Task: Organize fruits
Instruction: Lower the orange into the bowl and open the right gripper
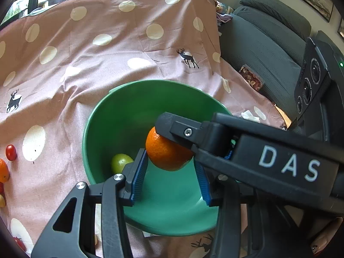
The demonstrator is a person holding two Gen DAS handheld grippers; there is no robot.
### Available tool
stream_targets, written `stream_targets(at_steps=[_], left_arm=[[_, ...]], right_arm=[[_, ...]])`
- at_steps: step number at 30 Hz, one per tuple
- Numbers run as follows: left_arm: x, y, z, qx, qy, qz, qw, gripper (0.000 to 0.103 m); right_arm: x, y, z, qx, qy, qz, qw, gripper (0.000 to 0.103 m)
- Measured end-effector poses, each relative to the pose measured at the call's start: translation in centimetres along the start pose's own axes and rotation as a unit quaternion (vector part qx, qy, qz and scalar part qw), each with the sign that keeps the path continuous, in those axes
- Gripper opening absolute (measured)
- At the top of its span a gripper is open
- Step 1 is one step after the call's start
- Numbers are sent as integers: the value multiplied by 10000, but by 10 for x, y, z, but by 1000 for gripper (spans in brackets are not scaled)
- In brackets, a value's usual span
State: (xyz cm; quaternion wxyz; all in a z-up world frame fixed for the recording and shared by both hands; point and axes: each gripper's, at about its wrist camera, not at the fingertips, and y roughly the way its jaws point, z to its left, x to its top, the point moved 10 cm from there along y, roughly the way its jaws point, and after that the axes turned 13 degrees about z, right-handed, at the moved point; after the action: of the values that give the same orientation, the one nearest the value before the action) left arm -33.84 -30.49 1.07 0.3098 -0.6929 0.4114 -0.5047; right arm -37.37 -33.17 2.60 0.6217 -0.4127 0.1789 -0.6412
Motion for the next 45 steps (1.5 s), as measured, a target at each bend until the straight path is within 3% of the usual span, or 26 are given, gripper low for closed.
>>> stream_targets(at_steps=[30,39,45], left_arm=[[-1,18,2,85,-65,493,9987,46],[-6,-22,17,154,-235,20,9996,63],[-19,-72,67,403,-914,-423,9941,72]], right_arm=[[-4,7,-12,-18,222,238,9995,45],[1,1,-13,-318,232,-18,9992,44],[5,-7,-6,-601,120,-275,9977,44]])
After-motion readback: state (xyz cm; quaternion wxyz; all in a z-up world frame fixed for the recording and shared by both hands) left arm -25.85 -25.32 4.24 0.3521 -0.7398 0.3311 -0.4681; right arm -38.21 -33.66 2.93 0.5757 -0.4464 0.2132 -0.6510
